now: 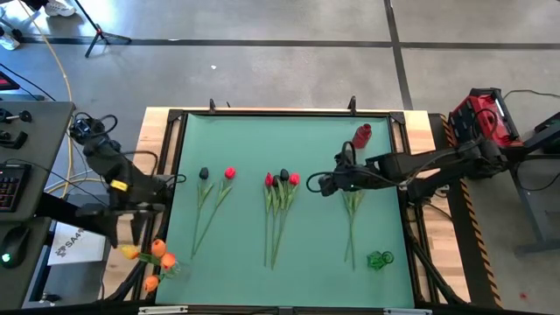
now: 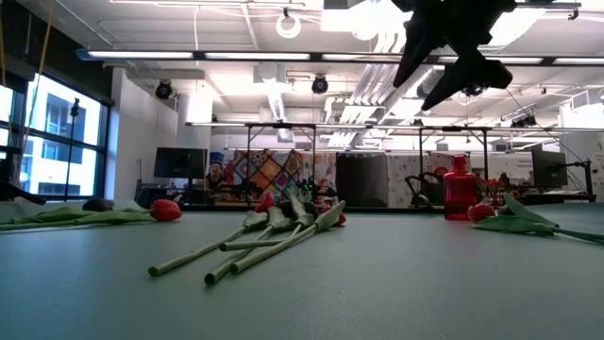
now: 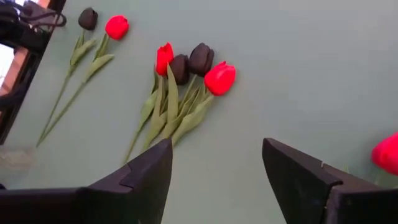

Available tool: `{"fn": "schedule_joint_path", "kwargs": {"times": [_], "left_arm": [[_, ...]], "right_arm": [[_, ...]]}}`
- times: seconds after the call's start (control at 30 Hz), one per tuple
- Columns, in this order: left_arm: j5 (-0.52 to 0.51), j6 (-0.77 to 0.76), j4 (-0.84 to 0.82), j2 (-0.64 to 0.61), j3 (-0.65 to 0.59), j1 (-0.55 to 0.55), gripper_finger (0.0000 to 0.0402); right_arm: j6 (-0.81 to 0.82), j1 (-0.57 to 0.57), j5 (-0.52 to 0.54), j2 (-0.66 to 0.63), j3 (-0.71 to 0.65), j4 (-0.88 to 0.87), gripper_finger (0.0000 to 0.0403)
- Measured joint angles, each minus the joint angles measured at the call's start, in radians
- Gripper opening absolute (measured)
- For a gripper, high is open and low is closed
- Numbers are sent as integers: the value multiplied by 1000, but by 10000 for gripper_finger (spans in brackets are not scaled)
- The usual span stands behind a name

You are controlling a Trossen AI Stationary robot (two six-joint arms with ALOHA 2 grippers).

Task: Sort flowers into vase by color
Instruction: Put the red tulip into the red vase

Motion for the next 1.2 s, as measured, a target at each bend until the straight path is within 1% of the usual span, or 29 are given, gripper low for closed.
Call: {"fn": "schedule_joint_path", "kwargs": {"times": [0.07, 0.13, 0.2, 0.23, 0.27, 0.37, 0.43, 0.47, 0.5, 0.53, 0.6, 0.7, 0.8, 0.9, 0.97, 1.03, 1.13, 1.2], "left_arm": [[-20, 25, -43, -6, 32, 0, 196], [-74, 92, -108, -15, 66, 1, 192], [-162, 180, -181, -25, 106, 7, 191], [-223, 222, -212, -31, 127, 12, 191], [-300, 263, -225, -36, 146, 17, 191], [-600, 374, -218, -44, 203, 30, 191], [-823, 405, -225, -47, 240, 36, 191], [-917, 405, -237, -48, 255, 38, 191], [-979, 388, -249, -49, 261, 40, 191], [-1017, 378, -256, -50, 261, 41, 191], [-1057, 352, -258, -42, 248, 41, 191], [-1067, 281, -253, -18, 212, 41, 191], [-1076, 230, -224, 33, 169, 42, 190], [-1107, 227, -152, 96, 134, 58, 190], [-1144, 216, -122, 141, 132, 94, 190], [-1149, 209, -85, 181, 132, 146, 190], [-1080, 210, -28, 242, 132, 238, 190], [-1027, 222, -6, 282, 132, 313, 190]], "right_arm": [[-7, -8, -12, 0, 0, 0, 238], [-11, -14, -12, -1, 0, -1, 238], [-9, -15, -13, -1, 0, -8, 238], [-5, -15, -13, -1, 0, -12, 238], [8, -15, -13, 0, 0, -14, 238], [94, -15, -18, 11, -16, -24, 238], [183, -13, -10, 18, -30, -58, 238], [234, -12, -3, 20, -33, -90, 238], [279, -11, 4, 23, -35, -132, 238], [319, -11, 8, 26, -35, -184, 238], [376, -11, 5, 28, -37, -285, 238], [425, -11, -26, 25, -37, -388, 238], [424, -16, -102, 25, -37, -462, 238], [398, -20, -89, 30, -37, -508, 238], [365, -38, -68, 31, -51, -487, 238], [286, -73, -79, 31, -89, -405, 238], [156, -139, -120, 33, -176, -219, 233], [115, -181, -150, 33, -220, -175, 223]]}}
